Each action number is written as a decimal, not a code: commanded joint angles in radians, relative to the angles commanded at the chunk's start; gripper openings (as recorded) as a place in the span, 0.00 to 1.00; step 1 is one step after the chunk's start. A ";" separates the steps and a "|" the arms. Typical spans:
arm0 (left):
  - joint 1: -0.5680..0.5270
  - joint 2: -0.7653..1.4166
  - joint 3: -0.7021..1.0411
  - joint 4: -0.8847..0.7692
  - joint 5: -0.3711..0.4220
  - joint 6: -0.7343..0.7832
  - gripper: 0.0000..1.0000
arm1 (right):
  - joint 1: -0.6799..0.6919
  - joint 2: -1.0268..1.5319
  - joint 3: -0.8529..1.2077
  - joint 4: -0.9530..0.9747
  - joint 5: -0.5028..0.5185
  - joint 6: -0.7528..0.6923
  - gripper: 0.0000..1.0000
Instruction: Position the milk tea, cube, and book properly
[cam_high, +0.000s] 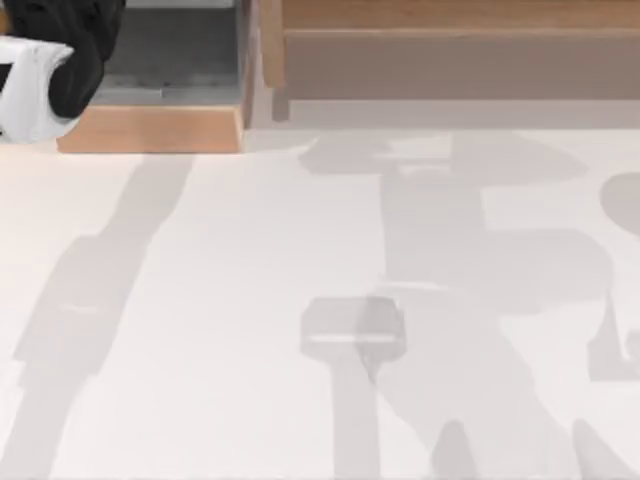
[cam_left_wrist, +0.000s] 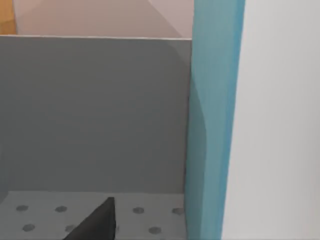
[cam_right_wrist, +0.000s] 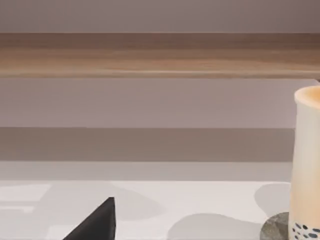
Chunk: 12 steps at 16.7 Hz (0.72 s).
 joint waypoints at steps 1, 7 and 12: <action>0.000 0.000 0.000 0.000 0.000 0.000 1.00 | 0.000 0.000 0.000 0.000 0.000 0.000 1.00; 0.007 0.037 0.053 -0.016 0.008 0.000 1.00 | 0.000 0.000 0.000 0.000 0.000 0.000 1.00; 0.014 0.103 0.147 -0.044 0.016 -0.001 1.00 | 0.000 0.000 0.000 0.000 0.000 0.000 1.00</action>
